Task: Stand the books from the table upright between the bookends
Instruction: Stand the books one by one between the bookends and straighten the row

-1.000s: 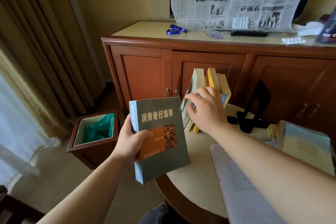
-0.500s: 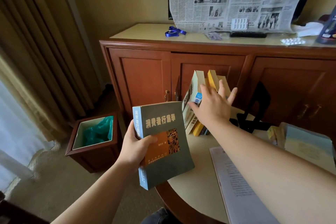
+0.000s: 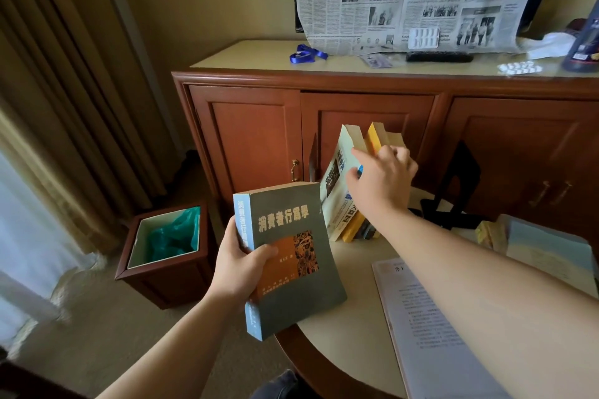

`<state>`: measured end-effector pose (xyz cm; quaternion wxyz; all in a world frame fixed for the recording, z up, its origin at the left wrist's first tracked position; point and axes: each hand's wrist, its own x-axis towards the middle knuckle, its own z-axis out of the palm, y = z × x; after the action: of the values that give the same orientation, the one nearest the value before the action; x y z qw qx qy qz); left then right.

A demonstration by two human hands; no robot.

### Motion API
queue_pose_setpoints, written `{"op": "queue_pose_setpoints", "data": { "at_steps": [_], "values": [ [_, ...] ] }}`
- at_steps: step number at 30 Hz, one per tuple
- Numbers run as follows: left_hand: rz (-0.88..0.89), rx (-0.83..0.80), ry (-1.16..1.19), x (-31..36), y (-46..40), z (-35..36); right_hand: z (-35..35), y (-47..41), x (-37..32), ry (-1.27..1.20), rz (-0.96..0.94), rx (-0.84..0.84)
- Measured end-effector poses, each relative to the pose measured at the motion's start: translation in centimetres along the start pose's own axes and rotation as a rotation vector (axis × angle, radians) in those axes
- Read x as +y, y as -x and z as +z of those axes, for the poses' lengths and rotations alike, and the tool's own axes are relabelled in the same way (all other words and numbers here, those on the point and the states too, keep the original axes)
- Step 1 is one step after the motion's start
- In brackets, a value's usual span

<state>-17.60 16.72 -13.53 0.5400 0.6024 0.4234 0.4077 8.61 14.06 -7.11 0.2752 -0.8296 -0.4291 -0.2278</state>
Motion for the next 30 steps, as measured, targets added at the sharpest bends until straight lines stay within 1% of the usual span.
{"op": "queue_pose_setpoints", "data": {
  "at_steps": [5,8,11,19,21,24,27,30],
  "values": [
    [0.161,0.022,-0.077,2.2,-0.8,1.3,-0.1,0.5,-0.4,0.037,-0.115,0.089],
    [0.269,-0.010,-0.149,4.2,-1.9,2.1,0.0,0.9,0.2,0.011,-0.195,0.080],
    [0.333,-0.066,-0.174,5.6,-2.8,2.6,-0.1,0.8,1.0,0.008,-0.224,0.035],
    [0.330,-0.261,-0.115,6.8,-5.1,2.4,0.0,0.8,2.4,-0.086,-0.186,0.039],
    [0.303,-0.314,-0.118,7.3,-5.8,1.9,0.1,0.8,2.6,-0.095,-0.166,0.025],
    [0.215,-0.376,-0.105,7.6,-6.5,0.5,0.0,0.8,2.7,-0.105,-0.149,-0.012],
    [0.174,-0.385,-0.114,7.3,-6.7,-0.5,-0.1,0.8,2.6,-0.125,-0.144,-0.043],
    [0.179,-0.345,-0.134,7.2,-6.5,-0.5,-0.1,0.9,2.6,-0.143,-0.142,-0.046]
  ]
}}
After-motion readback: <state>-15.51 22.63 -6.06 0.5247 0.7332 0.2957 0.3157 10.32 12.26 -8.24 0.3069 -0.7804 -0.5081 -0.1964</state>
